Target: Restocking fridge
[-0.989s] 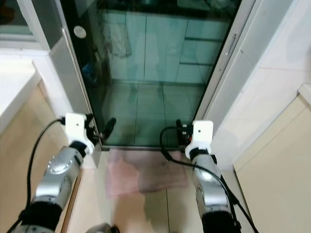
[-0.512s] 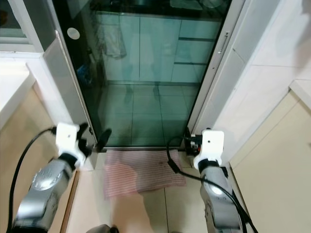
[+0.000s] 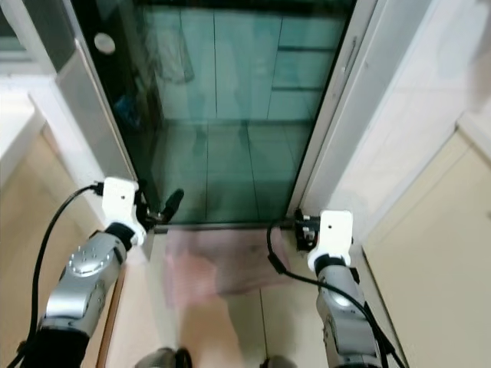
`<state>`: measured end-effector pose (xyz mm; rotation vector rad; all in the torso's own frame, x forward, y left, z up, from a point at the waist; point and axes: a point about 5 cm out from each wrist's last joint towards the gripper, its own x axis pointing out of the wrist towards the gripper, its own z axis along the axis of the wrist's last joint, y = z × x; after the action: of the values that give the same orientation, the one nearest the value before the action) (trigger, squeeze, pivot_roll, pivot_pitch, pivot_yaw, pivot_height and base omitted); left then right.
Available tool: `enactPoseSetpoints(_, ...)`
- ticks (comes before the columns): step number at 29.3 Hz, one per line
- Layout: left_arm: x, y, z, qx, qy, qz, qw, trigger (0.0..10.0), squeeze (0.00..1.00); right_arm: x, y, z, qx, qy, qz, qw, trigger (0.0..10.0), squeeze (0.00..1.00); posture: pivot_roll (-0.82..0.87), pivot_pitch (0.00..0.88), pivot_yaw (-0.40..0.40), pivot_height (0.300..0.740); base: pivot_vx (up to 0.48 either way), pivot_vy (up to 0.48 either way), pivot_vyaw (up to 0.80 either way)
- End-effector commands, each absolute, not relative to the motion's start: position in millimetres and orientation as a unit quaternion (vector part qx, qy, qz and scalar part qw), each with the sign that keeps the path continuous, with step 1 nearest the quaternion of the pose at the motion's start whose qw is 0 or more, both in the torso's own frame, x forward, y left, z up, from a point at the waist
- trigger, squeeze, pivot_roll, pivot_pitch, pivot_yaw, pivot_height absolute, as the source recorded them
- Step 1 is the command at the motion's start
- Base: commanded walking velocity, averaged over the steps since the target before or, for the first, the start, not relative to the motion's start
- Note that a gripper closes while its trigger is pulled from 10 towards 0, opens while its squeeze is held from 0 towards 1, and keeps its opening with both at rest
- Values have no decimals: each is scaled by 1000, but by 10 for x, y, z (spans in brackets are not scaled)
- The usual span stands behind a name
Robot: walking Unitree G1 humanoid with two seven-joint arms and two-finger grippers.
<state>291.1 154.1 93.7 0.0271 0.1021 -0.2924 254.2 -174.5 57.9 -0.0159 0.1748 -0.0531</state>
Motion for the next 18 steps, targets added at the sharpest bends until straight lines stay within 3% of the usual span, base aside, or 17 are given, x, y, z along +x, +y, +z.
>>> enactPoseSetpoints(1,2898,1544,904,14,54,-144,988,10000,0,2553,-1747,555,-11,90,-31,995,10000,0,-29,0,-1,740,-405,0,0)
enactPoseSetpoints(18,2898,1512,900,23,41,-143,989,10000,0,2641,-1756,518,-16,96,-26,995,10000,0,-23,0,-5,740,-403,0,0)
